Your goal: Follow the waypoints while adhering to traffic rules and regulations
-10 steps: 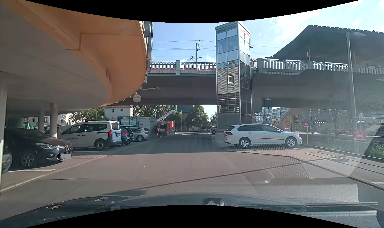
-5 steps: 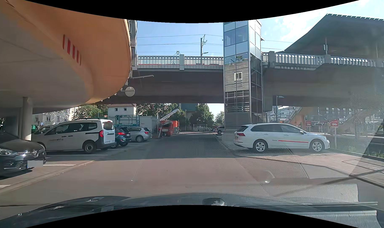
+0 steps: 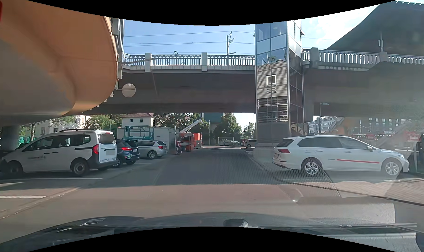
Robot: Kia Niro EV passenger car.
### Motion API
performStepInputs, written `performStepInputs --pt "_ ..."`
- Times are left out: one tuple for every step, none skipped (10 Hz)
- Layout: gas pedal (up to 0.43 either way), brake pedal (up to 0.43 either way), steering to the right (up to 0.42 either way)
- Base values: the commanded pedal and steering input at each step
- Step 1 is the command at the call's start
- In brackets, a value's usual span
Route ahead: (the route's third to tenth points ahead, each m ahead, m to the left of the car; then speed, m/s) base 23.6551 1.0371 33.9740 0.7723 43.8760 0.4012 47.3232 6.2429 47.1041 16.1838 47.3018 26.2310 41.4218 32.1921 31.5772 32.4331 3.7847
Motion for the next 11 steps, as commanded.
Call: performStepInputs --pt "0.028 0.000 -0.017" --pt "0.028 0.000 -0.012" --pt "0.028 0.000 -0.008" --pt "0.028 0.000 -0.001" --pt "0.028 0.000 0.006" --pt "0.028 0.000 0.014" --pt "0.028 0.000 0.019" --pt "0.028 0.000 0.022" --pt "0.028 0.000 0.024" --pt "0.028 0.000 0.024" --pt "0.028 0.000 0.025"
